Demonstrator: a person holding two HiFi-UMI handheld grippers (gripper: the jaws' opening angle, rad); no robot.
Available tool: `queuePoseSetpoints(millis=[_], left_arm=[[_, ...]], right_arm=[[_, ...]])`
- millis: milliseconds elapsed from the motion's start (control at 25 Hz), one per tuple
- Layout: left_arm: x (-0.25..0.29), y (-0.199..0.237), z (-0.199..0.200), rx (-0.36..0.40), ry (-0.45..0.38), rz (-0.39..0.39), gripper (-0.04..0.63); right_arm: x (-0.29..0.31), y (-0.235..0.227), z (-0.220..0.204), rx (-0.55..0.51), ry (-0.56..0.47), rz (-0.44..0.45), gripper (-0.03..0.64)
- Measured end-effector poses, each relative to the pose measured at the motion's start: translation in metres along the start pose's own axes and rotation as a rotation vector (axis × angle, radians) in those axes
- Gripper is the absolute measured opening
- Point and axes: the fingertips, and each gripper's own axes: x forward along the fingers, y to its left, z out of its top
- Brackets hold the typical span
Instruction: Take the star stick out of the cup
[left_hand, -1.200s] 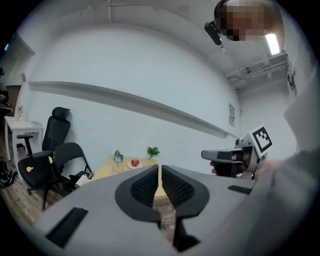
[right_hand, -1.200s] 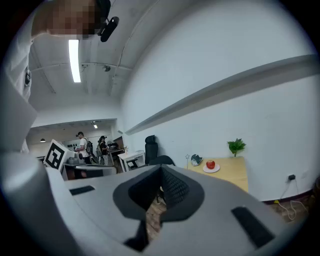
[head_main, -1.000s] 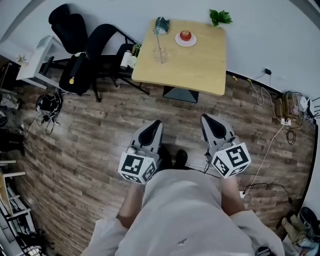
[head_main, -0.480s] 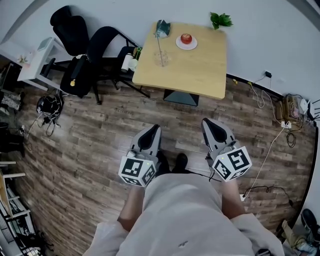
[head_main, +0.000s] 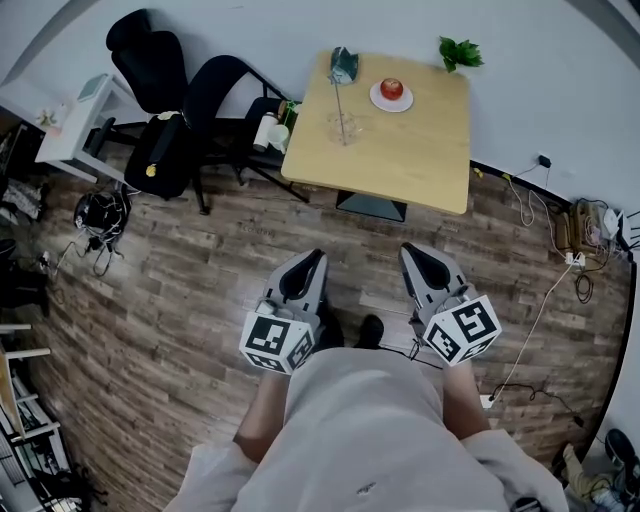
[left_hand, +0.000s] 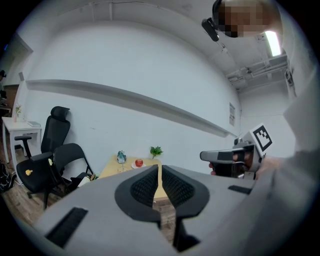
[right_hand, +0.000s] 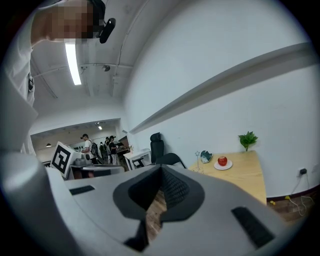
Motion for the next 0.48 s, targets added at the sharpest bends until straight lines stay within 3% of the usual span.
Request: queuePoseSetpoints(millis=[480], left_arm=[[0.023, 0.089, 0.030, 0.006, -0.023, -0.079, 0.023]], right_arm=[[0.085, 0.011, 0.025, -0.031, 0.004, -0.082, 0.000]])
